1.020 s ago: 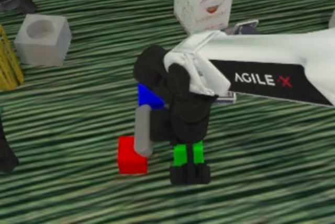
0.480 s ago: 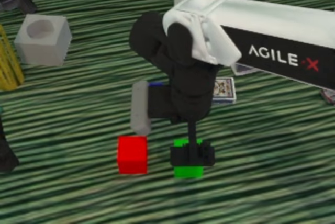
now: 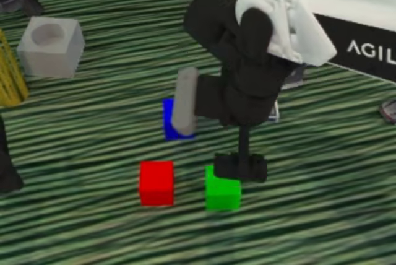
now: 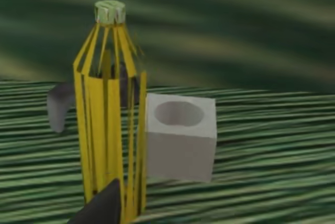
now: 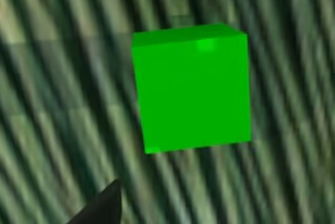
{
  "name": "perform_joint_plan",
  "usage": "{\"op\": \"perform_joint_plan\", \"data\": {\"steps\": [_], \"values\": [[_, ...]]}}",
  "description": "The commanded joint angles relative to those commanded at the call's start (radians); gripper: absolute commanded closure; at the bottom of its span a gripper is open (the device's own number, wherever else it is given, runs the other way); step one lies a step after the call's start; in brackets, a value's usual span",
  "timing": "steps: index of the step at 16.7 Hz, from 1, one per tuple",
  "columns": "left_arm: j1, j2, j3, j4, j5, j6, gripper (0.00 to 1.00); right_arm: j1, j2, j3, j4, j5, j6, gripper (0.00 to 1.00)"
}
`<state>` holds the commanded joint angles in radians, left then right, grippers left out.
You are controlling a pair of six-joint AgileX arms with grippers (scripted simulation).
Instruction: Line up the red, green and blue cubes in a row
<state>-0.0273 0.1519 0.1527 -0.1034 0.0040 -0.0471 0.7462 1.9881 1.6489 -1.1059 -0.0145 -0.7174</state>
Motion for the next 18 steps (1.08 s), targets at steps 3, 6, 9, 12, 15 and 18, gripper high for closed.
{"op": "perform_joint_plan", "data": {"steps": [3,6,9,12,15,18], "values": [[-0.054,0.216,0.213,-0.131,0.0,-0.058,0.0,-0.082,-0.193,-0.145,0.121,-0.016,0.062,0.0],[-0.12,0.524,0.493,-0.299,-0.001,-0.13,0.0,-0.189,-0.458,-0.345,0.269,-0.031,0.151,0.0],[-0.193,0.889,0.801,-0.49,-0.001,-0.209,0.0,-0.308,-0.769,-0.59,0.433,-0.042,0.257,0.0],[-0.268,1.256,1.099,-0.684,0.001,-0.288,0.0,-0.429,-1.094,-0.858,0.6,-0.044,0.372,0.0],[-0.34,1.573,1.365,-0.864,0.004,-0.362,0.0,-0.532,-1.379,-1.108,0.75,-0.038,0.477,0.0],[-0.402,1.836,1.606,-1.016,0.006,-0.428,0.0,-0.616,-1.615,-1.323,0.883,-0.024,0.569,0.0]]}}
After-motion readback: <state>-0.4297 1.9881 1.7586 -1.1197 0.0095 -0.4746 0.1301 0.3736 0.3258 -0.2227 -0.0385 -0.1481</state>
